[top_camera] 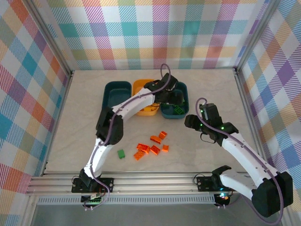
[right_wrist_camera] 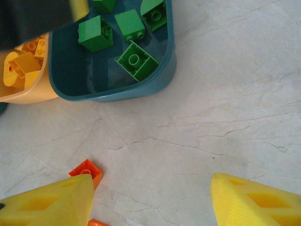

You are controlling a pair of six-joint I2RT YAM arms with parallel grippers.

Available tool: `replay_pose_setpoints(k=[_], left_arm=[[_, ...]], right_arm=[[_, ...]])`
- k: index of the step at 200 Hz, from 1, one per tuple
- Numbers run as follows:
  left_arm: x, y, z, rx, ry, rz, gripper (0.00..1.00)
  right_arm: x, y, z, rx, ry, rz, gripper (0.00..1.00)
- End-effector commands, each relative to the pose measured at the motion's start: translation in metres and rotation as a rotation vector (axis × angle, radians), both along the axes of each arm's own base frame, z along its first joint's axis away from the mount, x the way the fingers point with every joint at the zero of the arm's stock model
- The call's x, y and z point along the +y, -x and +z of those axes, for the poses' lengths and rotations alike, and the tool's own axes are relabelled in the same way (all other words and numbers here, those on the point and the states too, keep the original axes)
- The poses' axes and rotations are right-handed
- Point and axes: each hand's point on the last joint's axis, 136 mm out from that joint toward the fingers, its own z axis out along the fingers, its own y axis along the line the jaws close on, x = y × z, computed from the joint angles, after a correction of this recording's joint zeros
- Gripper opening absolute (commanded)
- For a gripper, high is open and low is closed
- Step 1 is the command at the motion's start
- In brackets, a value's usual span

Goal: Sort the legos into containers by color

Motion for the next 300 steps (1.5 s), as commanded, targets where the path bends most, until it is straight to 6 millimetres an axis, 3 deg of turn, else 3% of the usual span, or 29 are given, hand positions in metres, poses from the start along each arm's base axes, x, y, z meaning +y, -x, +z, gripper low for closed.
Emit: replay_pose_setpoints(k=[1, 9, 25, 43, 68, 82, 101, 137, 206, 256, 300], left_arm=[[0.022, 0.045, 0.051, -0.115, 0.005, -0.043, 0.94], [0.035, 0.061, 0.046, -0.106, 0.007, -0.038, 0.92], [0.065, 0.095, 0.017, -0.041, -0.020, -0.013, 0.91], [0.085, 0.131, -0.011, 0.021, -0.059, -0.022, 0.92], [0.081, 0.172, -0.041, 0.108, -0.064, -0.108, 0.98], [0.077, 0.184, -0.057, 0.129, -0.107, -0.135, 1.00], [0.079, 0.187, -0.075, 0.119, -0.202, -0.136, 1.00], [0.072, 0.180, -0.093, 0.125, -0.227, -0.122, 0.98], [0.082, 0.174, -0.119, 0.128, -0.356, -0.124, 0.79], [0.086, 0.172, -0.114, 0.115, -0.372, -0.124, 0.54], [0.090, 0.166, -0.082, 0.045, -0.351, -0.111, 0.50]], right_arm=[[0.001, 0.005, -0.006, 0.007, -0.004, 0.017, 0.67], [0.001, 0.005, -0.008, 0.008, -0.005, 0.017, 0.67], [0.004, 0.003, -0.011, 0.013, -0.007, 0.025, 0.67], [0.007, -0.001, -0.016, 0.021, -0.008, 0.030, 0.67], [0.010, -0.007, -0.018, 0.030, -0.007, 0.035, 0.69], [0.011, -0.008, -0.018, 0.036, -0.005, 0.032, 0.70], [0.011, -0.009, -0.019, 0.041, -0.011, 0.021, 0.71], [0.009, -0.006, -0.029, 0.067, -0.022, -0.005, 0.72], [0.010, -0.007, -0.043, 0.095, -0.003, 0.006, 0.71], [0.016, -0.014, -0.044, 0.093, -0.015, 0.017, 0.71], [0.018, -0.013, -0.047, 0.105, -0.028, 0.021, 0.70]])
